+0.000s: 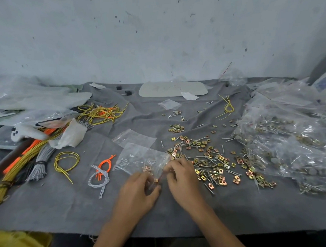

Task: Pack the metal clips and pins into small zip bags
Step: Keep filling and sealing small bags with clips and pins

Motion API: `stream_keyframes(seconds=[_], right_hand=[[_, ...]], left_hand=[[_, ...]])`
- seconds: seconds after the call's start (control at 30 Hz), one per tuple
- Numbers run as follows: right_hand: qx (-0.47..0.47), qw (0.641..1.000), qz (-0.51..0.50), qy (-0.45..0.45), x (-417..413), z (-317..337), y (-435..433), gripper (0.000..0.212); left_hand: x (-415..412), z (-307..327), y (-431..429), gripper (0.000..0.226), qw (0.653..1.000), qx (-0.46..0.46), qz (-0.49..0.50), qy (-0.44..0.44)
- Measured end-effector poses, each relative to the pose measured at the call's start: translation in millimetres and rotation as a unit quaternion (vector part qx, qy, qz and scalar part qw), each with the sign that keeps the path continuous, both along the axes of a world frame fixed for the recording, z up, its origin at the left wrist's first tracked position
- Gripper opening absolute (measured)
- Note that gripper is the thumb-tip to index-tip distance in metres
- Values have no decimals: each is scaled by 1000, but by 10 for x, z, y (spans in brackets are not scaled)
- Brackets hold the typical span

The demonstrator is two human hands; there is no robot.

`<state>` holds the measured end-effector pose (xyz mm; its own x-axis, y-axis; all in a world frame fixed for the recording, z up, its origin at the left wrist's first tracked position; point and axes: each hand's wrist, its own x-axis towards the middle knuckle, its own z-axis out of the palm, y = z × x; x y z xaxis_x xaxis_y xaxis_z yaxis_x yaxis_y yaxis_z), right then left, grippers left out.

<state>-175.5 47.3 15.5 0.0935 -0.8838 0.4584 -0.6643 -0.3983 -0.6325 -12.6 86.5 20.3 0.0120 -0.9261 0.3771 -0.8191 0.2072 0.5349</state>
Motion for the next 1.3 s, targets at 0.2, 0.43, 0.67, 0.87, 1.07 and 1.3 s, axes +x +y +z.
stream_keyframes(seconds=[0.2, 0.43, 0.67, 0.87, 1.07, 1.3], right_hand=[[-24, 999, 26, 20, 1, 21, 10, 22], [-72, 992, 81, 67, 19, 265, 15, 42], [-132, 976, 160, 69, 42, 1002, 149, 16], [-108, 977, 179, 44, -116, 1422, 453, 20], [-52, 979, 185, 64, -357, 1598, 669, 28], [-89, 958, 215, 167, -340, 1767, 737, 12]], left_hand=[[68, 122, 80, 14, 997, -12, 12, -74], [257, 687, 149, 12, 997, -51, -5, -52], [453, 1188, 437, 16, 991, -69, -39, 105], [291, 1157, 610, 12, 950, -82, -47, 298], [121, 1136, 678, 16, 947, -80, -87, 297], [-37, 1200, 748, 11, 967, -119, -116, 193]])
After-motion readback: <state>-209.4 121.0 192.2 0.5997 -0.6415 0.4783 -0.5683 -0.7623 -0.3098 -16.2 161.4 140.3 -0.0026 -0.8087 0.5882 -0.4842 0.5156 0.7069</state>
